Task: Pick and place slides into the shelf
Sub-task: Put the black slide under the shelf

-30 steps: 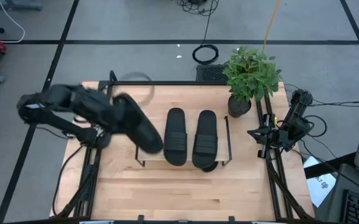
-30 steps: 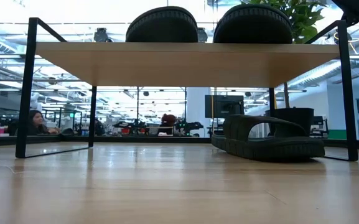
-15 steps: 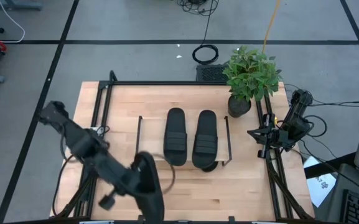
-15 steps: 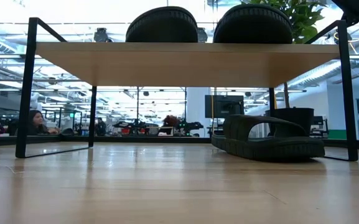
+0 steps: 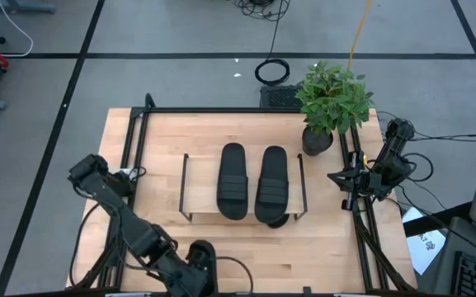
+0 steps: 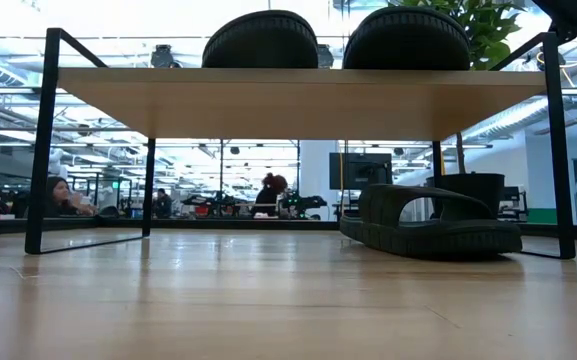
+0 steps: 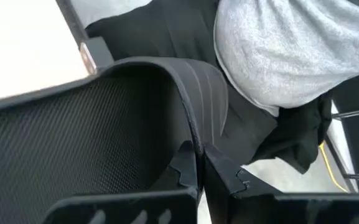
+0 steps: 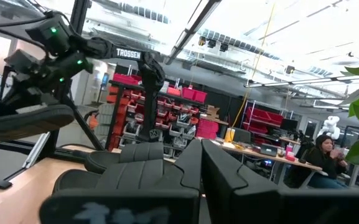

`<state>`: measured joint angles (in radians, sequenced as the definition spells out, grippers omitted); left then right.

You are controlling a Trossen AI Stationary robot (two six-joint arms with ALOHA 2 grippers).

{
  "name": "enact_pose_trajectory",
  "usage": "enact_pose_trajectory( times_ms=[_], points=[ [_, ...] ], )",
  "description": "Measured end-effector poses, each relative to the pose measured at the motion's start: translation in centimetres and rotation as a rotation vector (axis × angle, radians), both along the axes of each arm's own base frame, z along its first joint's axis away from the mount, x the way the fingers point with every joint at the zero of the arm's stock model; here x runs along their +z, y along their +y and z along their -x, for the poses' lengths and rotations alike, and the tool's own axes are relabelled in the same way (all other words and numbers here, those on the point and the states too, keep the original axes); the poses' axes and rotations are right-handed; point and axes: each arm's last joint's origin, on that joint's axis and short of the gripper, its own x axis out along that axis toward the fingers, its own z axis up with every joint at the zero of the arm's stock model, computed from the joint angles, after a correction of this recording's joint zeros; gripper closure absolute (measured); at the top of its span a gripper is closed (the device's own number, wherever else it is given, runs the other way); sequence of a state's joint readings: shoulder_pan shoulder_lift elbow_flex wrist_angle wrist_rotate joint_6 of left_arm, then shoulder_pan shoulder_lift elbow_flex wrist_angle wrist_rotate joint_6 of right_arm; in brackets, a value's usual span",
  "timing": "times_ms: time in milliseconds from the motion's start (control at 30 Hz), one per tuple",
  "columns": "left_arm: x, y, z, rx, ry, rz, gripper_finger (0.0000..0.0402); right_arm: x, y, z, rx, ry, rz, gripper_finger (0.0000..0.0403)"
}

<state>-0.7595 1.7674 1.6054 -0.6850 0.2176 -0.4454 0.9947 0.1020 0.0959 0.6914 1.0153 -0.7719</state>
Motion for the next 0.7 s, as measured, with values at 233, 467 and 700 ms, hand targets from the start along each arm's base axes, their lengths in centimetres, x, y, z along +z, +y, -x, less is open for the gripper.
enact_pose_trajectory(
  times_ms=[233, 467, 700],
  points=[
    [-2.1, -1.6, -1.0, -0.043, 0.002, 0.007, 0.0401, 0.0, 0.0, 0.0, -0.004, 0.001, 0.013, 0.0403],
    [-5.4, -2.1, -2.5, -0.057, 0.063, -0.043, 0.0401, 0.0, 0.0, 0.0, 0.013, -0.002, -0.038, 0.0403],
    [-7.3, -0.9, -4.4, -0.149, 0.139, 0.017, 0.0401, -0.1, 0.0, 0.0, 0.016, -0.001, -0.043, 0.0403]
  ],
)
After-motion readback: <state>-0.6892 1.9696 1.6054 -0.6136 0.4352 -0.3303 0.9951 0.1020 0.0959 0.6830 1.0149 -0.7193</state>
